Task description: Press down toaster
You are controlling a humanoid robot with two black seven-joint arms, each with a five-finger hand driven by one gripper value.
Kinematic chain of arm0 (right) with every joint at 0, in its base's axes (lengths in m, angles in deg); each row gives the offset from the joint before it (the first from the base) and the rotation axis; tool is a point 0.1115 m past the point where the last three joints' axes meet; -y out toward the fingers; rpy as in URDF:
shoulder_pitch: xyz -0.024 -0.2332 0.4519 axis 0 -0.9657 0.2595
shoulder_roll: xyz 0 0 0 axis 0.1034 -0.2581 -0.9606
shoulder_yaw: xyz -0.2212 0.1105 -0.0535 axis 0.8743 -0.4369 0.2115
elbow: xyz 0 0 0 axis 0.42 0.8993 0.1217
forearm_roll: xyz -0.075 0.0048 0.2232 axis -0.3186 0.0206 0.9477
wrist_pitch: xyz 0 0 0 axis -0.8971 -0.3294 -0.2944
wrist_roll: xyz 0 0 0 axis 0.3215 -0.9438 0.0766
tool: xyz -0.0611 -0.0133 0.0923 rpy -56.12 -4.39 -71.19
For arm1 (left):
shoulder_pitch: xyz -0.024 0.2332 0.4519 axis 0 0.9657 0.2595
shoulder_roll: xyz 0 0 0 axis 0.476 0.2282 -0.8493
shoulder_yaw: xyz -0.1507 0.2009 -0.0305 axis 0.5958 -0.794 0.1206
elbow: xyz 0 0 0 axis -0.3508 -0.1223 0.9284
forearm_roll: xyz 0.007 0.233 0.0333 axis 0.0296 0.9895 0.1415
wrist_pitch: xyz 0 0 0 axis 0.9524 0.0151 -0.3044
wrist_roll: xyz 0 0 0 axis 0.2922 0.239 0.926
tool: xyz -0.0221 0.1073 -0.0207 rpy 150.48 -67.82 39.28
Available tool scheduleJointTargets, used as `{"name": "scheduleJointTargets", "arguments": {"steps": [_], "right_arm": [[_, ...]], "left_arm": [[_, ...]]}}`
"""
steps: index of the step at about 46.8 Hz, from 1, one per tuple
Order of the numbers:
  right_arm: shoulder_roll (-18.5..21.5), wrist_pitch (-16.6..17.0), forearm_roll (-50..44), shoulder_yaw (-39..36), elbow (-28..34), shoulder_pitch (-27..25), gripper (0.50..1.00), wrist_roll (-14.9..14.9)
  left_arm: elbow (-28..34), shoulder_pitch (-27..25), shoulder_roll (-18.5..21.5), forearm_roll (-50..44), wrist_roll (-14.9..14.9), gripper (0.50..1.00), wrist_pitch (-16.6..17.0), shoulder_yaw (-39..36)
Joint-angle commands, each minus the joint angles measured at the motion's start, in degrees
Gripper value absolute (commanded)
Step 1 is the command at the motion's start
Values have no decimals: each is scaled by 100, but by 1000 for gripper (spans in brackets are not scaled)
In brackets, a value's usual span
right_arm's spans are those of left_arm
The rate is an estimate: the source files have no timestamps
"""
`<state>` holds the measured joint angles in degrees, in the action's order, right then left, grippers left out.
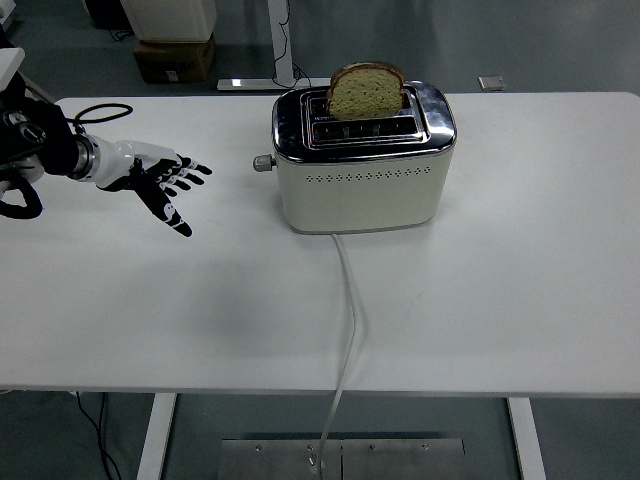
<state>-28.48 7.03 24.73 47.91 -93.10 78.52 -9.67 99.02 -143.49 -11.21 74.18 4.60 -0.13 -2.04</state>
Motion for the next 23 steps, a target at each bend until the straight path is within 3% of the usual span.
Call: {"name": "scheduleJointTargets", "arguments": {"steps": [1, 14, 23], "right_arm": [[0, 1, 0, 3, 1, 1, 998, 0], [0, 1, 0, -5, 1, 1, 1000, 0], [0, 1, 0, 3, 1, 1, 1000, 0]], "left_arm": [[-13, -97, 77, -24, -17, 1000, 8, 298], [-584, -97, -98, -226, -61, 1000, 69, 1757], [-1357, 105, -450, -1034, -763, 1000, 130, 2434]]}}
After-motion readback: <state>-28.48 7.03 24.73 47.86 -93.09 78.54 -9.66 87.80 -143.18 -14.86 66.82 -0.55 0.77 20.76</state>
